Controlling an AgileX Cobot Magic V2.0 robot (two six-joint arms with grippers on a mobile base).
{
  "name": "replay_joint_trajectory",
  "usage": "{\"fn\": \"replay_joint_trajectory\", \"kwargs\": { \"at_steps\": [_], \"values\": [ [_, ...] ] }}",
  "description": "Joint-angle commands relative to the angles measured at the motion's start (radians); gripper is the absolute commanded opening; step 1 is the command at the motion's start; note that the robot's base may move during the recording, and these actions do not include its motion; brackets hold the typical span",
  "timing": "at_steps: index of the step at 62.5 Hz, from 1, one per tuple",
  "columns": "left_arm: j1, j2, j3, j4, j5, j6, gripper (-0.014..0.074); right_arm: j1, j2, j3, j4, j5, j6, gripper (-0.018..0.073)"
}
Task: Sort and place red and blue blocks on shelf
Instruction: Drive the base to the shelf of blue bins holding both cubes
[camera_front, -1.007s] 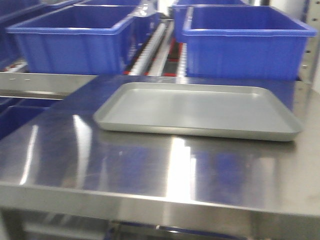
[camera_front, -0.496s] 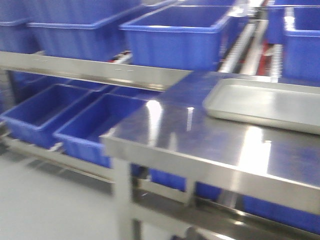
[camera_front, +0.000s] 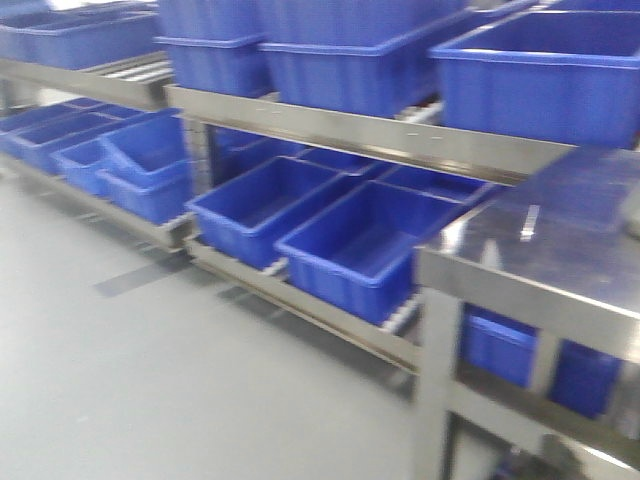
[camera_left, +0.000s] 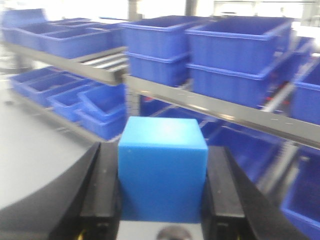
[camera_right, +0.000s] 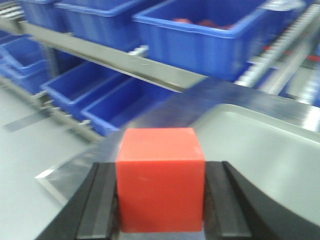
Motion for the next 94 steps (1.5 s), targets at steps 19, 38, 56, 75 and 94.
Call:
{"fn": "replay_joint_trajectory", "kwargs": {
  "at_steps": [19,38,56,75,94],
  "values": [
    [0.004,0.010,-0.029,-0.007,-0.082,-0.009,0.0123,-0.005,0.007,-0.029,-0.014,-0.086,-0.005,0.0051],
    [0.004,0.010,-0.029,-0.007,-0.082,-0.009,0.0123,-0.005,0.007,-0.029,-0.014,-0.086,-0.005,0.0051],
    [0.004,0.010,-0.029,-0.007,-0.082,-0.009,0.0123,-0.005,0.007,-0.029,-0.014,-0.086,-0.005,0.0051],
    [0.004,0.010,-0.029,-0.007,-0.082,-0.009,0.0123,-0.005,0.007,-0.029,-0.014,-0.086,-0.005,0.0051],
    [0.004,0.010,-0.029,-0.007,-0.082,-0.009,0.0123,-0.005,0.007,-0.029,-0.014,-0.086,-0.005,0.0051]
  ]
}}
